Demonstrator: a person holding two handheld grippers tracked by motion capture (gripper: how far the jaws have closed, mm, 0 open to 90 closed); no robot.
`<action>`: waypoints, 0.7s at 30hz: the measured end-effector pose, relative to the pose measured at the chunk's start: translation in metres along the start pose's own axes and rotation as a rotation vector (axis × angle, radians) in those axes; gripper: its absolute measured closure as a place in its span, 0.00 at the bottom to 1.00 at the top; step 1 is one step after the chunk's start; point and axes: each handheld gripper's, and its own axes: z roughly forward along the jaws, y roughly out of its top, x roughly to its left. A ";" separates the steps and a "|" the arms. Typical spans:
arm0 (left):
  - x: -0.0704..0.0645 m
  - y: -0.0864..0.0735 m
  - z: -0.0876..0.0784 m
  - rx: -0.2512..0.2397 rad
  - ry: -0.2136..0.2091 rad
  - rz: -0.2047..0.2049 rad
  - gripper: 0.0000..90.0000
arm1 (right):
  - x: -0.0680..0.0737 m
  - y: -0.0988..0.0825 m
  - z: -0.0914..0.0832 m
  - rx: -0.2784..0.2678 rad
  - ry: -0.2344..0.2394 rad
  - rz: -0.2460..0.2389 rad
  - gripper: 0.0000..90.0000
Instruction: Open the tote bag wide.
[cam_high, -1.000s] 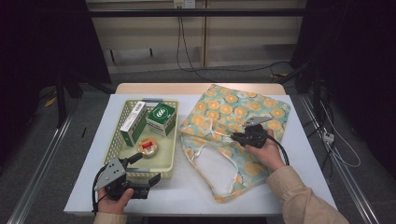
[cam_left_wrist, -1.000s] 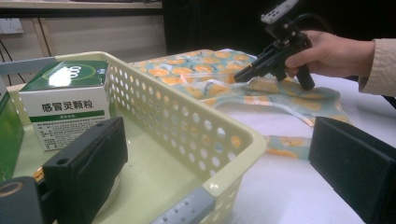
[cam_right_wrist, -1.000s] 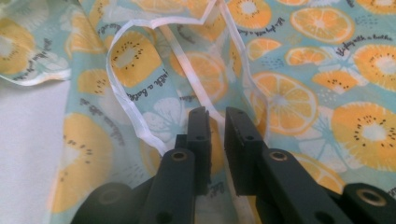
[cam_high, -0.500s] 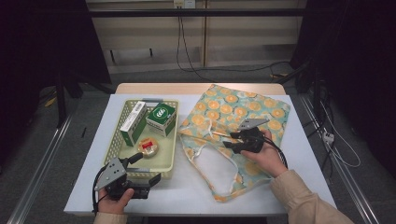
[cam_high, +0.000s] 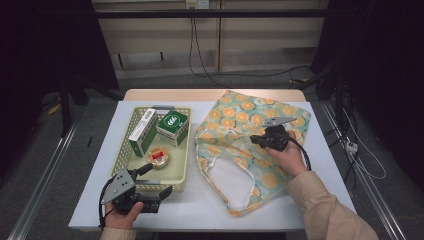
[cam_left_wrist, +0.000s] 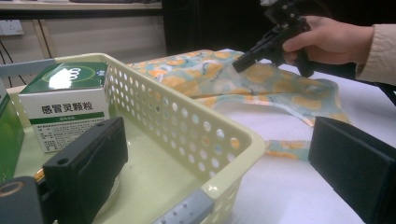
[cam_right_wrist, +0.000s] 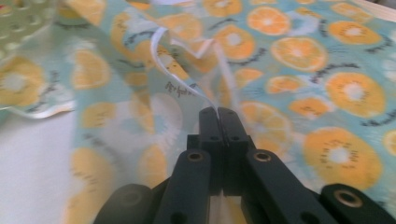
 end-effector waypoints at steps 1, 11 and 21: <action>0.000 0.000 0.000 0.001 -0.001 -0.001 0.05 | -0.004 -0.001 0.002 -0.002 -0.005 0.015 1.00; 0.002 -0.001 0.000 0.003 0.003 -0.003 0.05 | -0.007 -0.013 0.024 0.054 -0.010 0.004 0.97; 0.002 -0.001 -0.001 0.001 0.002 -0.002 0.05 | 0.001 -0.015 0.024 0.063 -0.025 -0.018 0.82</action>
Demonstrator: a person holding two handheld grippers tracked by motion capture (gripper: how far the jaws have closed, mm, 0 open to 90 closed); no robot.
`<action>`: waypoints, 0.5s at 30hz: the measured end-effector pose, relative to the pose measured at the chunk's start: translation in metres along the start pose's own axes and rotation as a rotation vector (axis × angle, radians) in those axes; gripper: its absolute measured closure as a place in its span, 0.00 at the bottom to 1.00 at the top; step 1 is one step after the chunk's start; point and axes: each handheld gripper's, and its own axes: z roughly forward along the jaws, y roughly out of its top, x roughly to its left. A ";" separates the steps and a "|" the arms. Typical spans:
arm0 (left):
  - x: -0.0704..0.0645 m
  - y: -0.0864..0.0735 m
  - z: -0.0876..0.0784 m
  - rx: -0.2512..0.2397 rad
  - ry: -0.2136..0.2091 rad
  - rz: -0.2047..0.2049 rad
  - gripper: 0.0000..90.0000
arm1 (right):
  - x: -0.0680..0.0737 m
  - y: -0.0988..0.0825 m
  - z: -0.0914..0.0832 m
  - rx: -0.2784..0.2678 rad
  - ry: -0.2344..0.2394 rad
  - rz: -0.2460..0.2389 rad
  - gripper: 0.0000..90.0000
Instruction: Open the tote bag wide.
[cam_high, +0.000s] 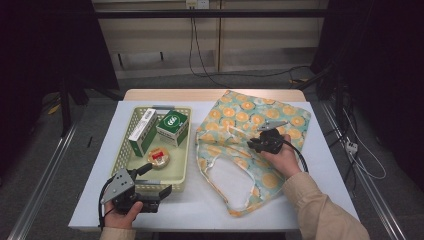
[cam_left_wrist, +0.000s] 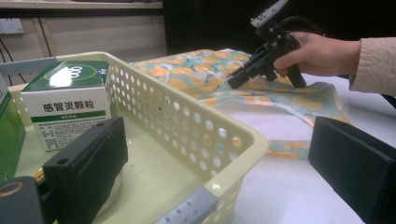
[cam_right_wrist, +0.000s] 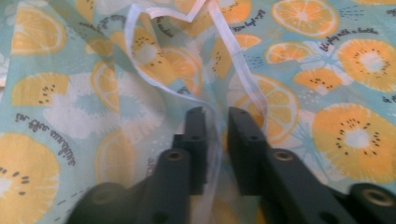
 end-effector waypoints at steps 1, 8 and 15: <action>0.000 0.000 0.000 0.000 0.001 -0.002 0.05 | 0.000 0.001 -0.002 -0.009 0.000 0.004 0.78; 0.000 0.000 0.001 0.000 0.000 0.001 0.05 | 0.009 0.009 -0.024 -0.068 -0.001 0.013 0.57; -0.001 0.001 0.001 -0.003 -0.001 -0.002 0.05 | 0.021 0.014 -0.040 -0.087 0.035 -0.002 0.46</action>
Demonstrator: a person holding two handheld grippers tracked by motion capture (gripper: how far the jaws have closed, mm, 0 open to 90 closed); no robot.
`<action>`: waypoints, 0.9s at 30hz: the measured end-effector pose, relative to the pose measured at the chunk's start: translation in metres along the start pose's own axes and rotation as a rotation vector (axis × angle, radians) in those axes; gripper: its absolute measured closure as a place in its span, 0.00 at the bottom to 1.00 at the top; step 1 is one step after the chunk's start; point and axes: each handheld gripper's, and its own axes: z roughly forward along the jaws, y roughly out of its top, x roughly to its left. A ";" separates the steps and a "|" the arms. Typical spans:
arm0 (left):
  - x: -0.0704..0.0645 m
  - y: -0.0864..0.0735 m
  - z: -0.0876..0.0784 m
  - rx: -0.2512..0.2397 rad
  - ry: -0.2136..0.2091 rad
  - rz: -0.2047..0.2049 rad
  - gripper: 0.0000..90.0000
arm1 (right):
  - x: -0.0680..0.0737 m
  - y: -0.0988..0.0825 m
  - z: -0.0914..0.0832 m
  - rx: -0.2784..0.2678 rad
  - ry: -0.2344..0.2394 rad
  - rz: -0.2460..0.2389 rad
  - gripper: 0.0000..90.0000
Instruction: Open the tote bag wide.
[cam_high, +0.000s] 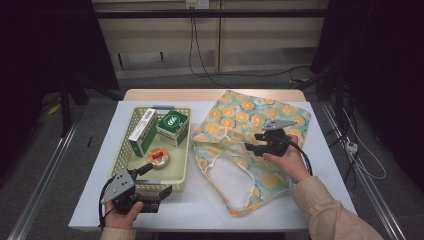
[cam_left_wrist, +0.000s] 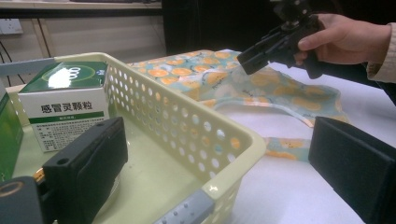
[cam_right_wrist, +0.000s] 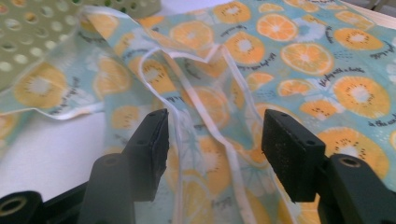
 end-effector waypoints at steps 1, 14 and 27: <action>0.000 0.000 0.000 0.000 0.000 -0.002 0.05 | 0.002 0.001 -0.002 -0.001 0.000 -0.008 0.46; -0.001 -0.001 0.001 0.003 -0.003 0.000 0.05 | 0.017 0.007 -0.010 -0.009 0.092 -0.050 0.80; -0.001 -0.001 0.001 0.006 -0.008 -0.003 0.05 | 0.033 -0.003 0.003 0.034 0.218 -0.080 1.00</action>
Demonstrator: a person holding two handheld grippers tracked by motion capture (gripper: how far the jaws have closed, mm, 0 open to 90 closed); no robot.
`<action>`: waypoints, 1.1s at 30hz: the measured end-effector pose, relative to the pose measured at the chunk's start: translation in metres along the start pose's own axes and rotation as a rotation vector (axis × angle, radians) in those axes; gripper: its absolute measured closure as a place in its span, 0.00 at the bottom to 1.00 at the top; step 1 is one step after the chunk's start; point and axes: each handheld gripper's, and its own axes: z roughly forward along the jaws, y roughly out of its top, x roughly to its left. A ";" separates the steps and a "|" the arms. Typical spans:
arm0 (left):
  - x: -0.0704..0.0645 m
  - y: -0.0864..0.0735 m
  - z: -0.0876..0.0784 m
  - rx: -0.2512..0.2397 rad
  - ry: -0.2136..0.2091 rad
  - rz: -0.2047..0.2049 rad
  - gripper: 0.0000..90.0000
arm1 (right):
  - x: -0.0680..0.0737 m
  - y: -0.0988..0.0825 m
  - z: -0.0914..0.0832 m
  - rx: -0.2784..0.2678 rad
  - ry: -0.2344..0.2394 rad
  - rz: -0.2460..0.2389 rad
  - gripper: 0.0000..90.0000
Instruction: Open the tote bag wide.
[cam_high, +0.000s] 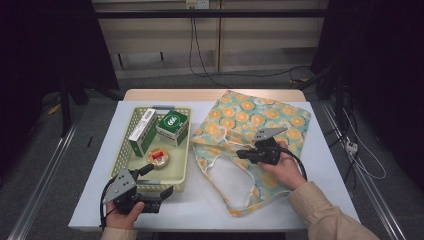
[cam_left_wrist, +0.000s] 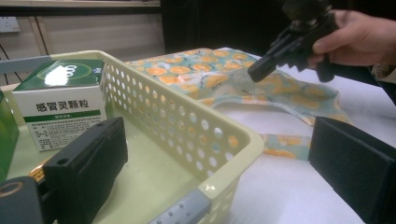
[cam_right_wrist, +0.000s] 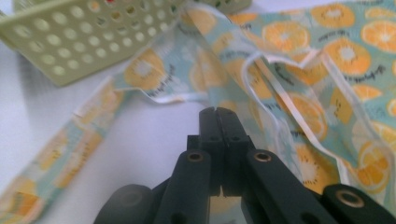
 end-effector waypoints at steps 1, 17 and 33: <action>0.000 0.000 0.000 -0.001 0.003 0.008 0.05 | -0.003 -0.003 0.003 0.007 -0.004 0.011 1.00; 0.001 -0.001 0.001 0.000 0.000 0.000 0.05 | -0.033 -0.024 0.021 0.099 -0.197 0.004 0.58; 0.001 -0.001 0.003 0.007 0.001 0.006 0.05 | -0.043 -0.026 0.020 0.087 -0.204 0.042 0.83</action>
